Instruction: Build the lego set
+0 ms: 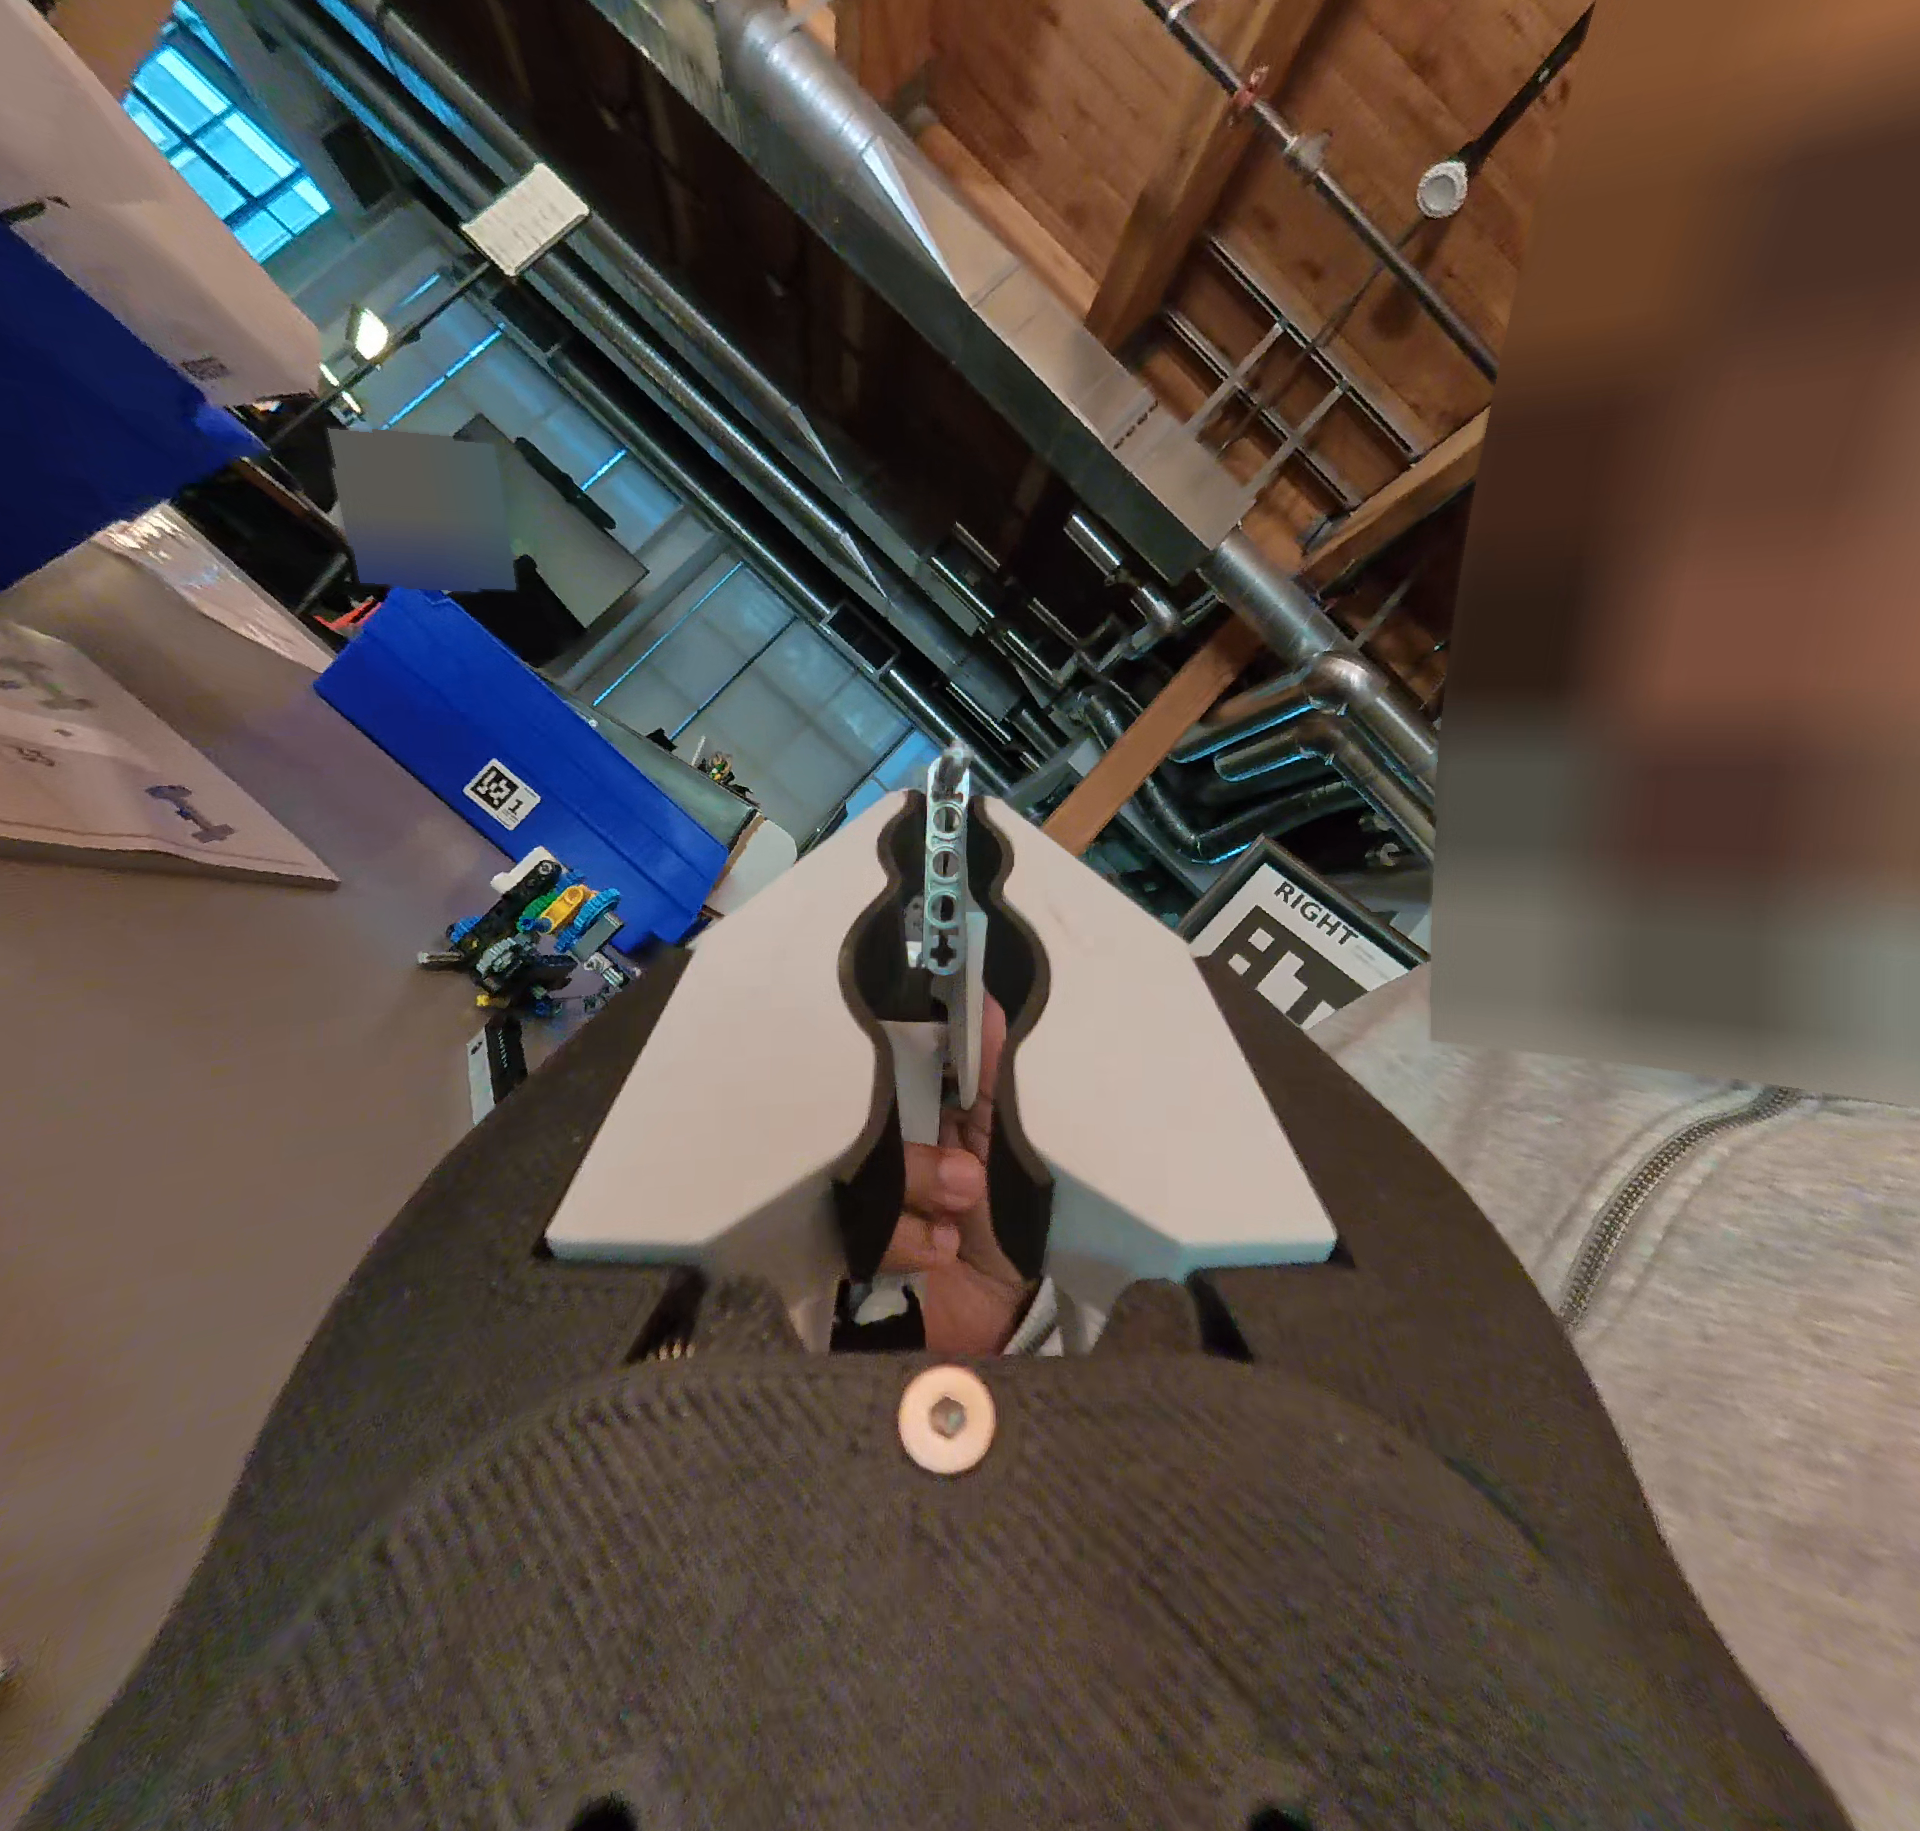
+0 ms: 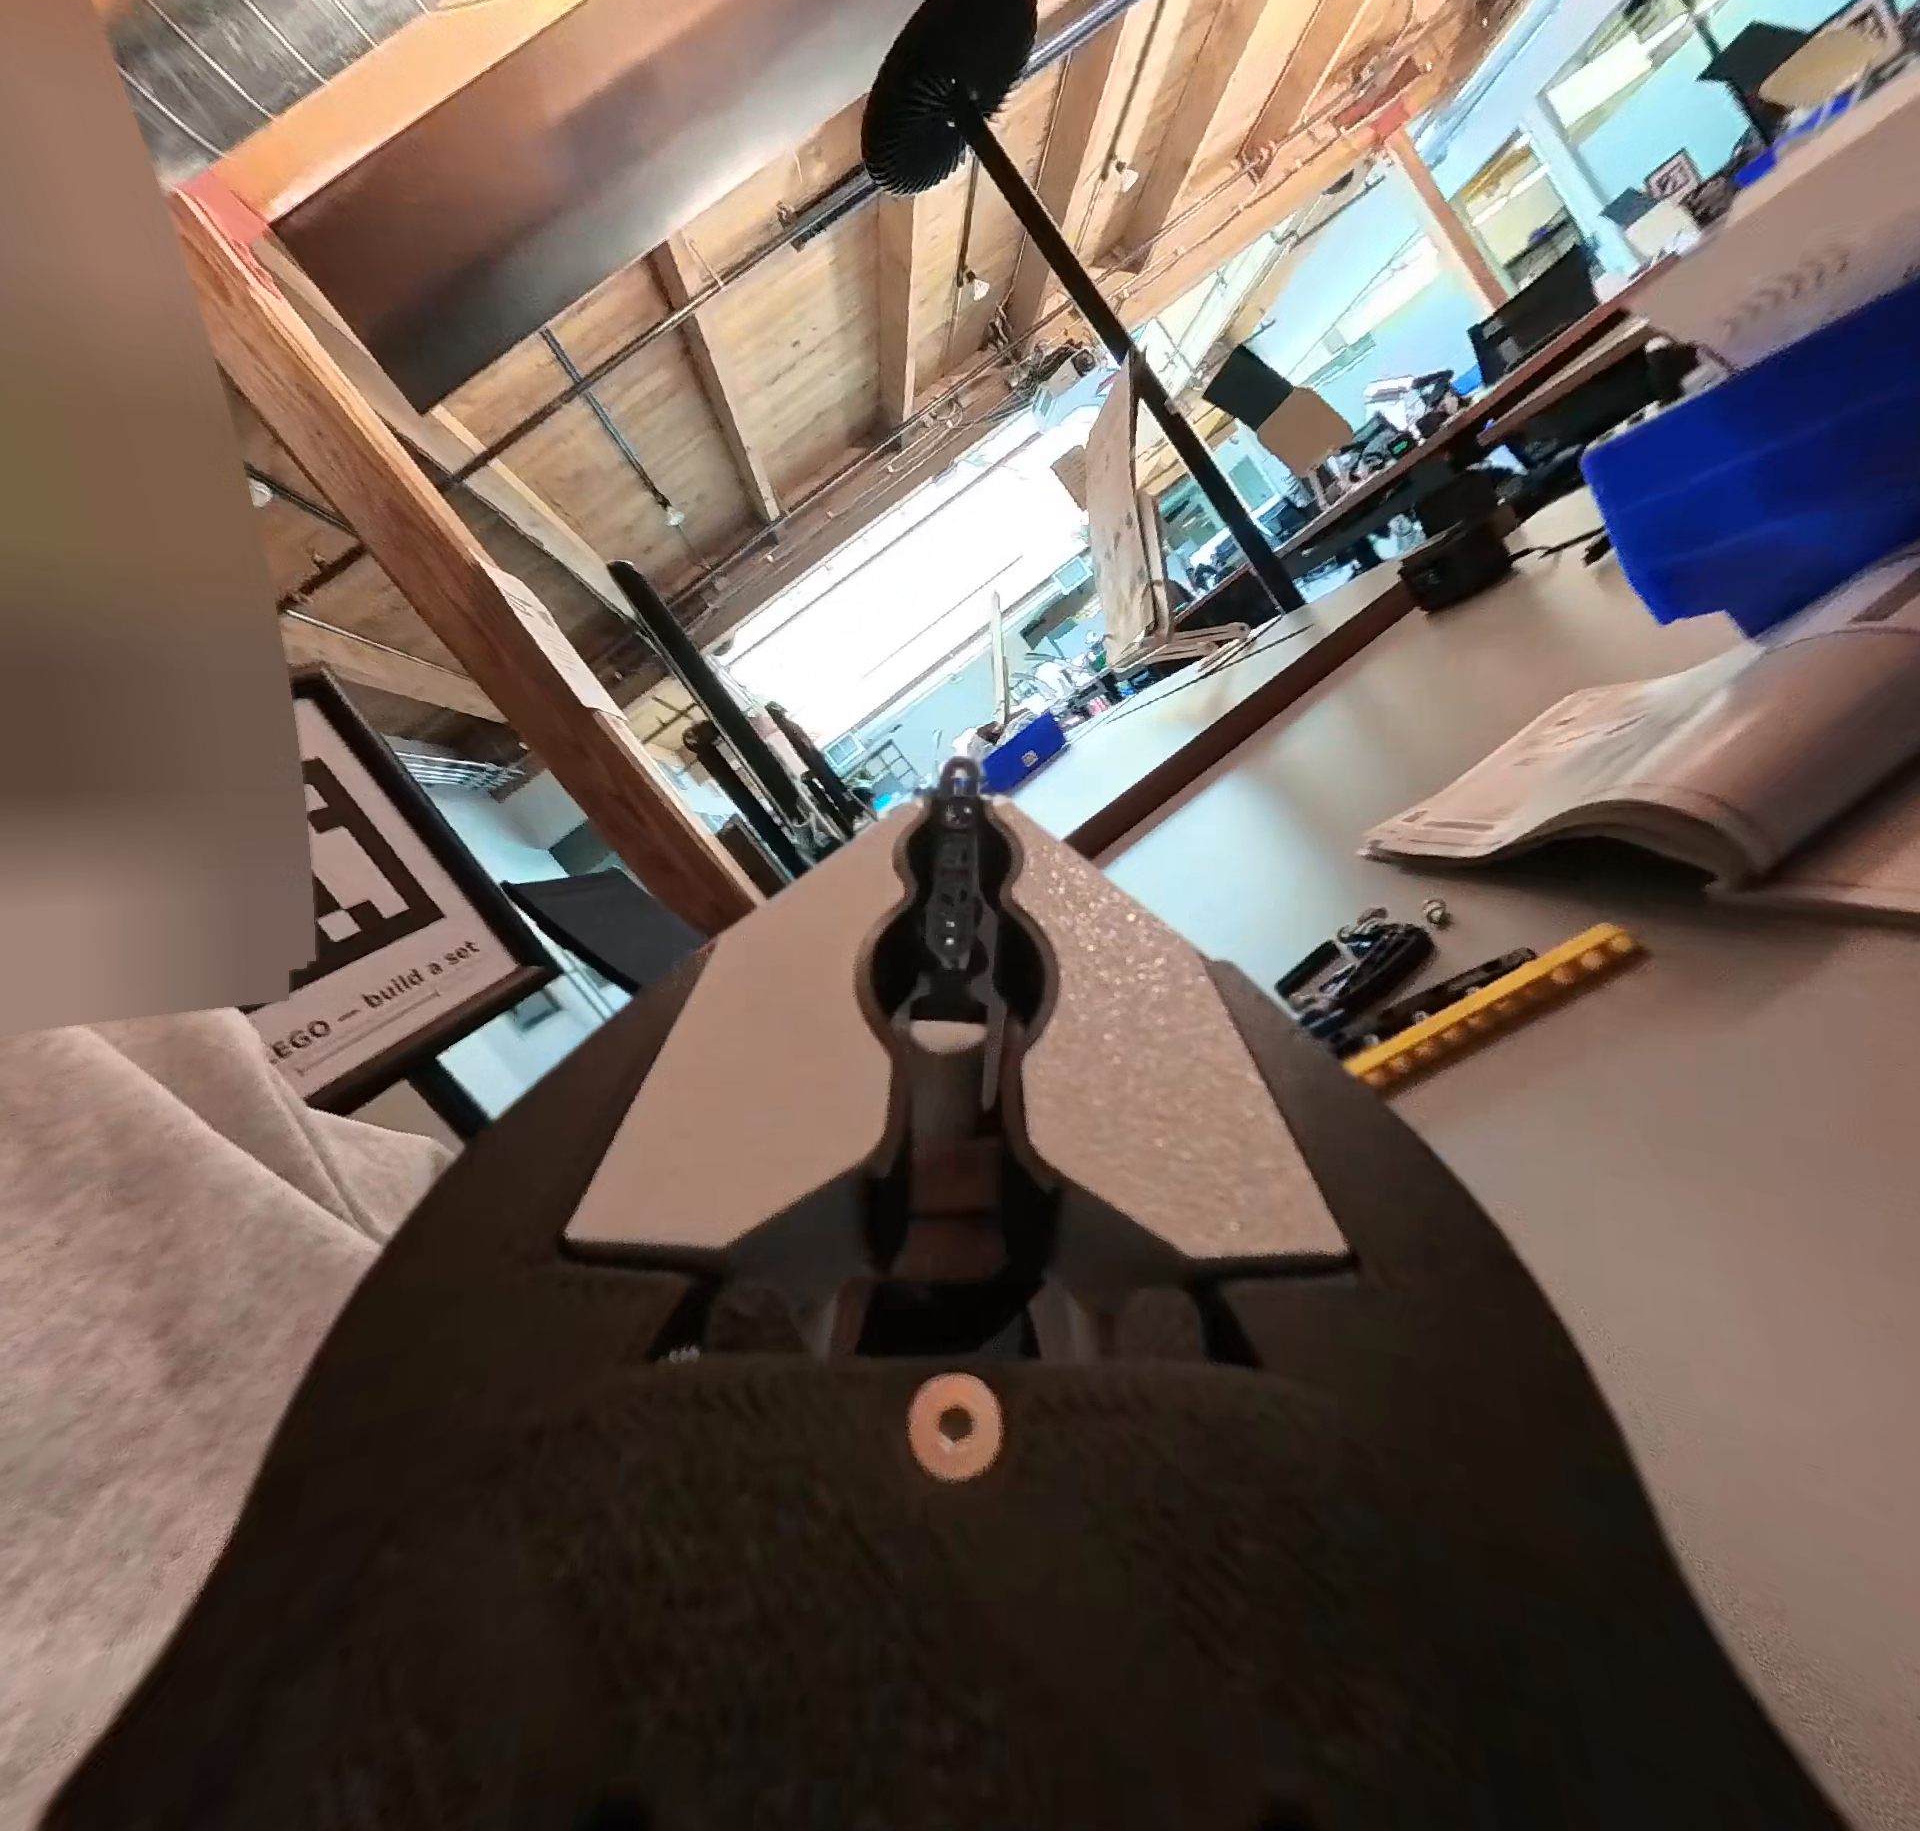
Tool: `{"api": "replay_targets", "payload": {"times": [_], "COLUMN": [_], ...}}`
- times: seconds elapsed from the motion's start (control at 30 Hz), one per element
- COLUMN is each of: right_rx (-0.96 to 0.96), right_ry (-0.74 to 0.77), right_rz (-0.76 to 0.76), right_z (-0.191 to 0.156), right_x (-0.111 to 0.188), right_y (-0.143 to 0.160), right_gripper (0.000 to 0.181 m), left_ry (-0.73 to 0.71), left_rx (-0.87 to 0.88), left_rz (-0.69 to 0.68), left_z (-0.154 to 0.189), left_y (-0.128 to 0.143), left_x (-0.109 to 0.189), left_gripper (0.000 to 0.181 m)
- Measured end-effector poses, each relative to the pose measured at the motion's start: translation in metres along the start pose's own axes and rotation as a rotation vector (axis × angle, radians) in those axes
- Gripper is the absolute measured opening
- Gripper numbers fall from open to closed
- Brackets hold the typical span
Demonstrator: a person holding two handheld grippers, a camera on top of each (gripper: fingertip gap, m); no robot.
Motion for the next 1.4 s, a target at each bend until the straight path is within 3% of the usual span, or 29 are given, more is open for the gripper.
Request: {"api": "replay_targets", "payload": {"times": [0.03, 0.77, 1.13, 1.4], "right_rx": [-0.022, -0.092, -0.135, -0.089], "right_ry": [-0.001, -0.001, -0.029, -0.038], "right_rz": [0.001, -0.022, -0.211, -0.365], "right_z": [0.001, 0.008, 0.019, 0.023], "right_x": [0.0, -0.001, 0.003, 0.006], "right_y": [0.002, 0.014, 0.019, 0.022], "right_gripper": [0.005, 0.005, 0.005, 0.005], "left_ry": [0.001, -0.032, -0.113, -0.121], "left_rx": [0.002, -0.013, -0.134, -0.096], "left_rz": [0.004, -0.011, -0.282, -0.41], "left_z": [0.0, -0.007, -0.012, -0.018], "left_y": [0.0, 0.003, 0.0, 0.005], "left_x": [0.0, 0.002, 0.005, 0.01], "left_gripper": [0.004, 0.004, 0.003, 0.004]}}
Point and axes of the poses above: each gripper's, where its closed fingertips meet, x back along the fingers, y out of its underside, z = x × y across the jaws, the point moved 5 cm from there along x, back along the fingers, and after that the axes turned 8 degrees about z, right-handed, at the moved point
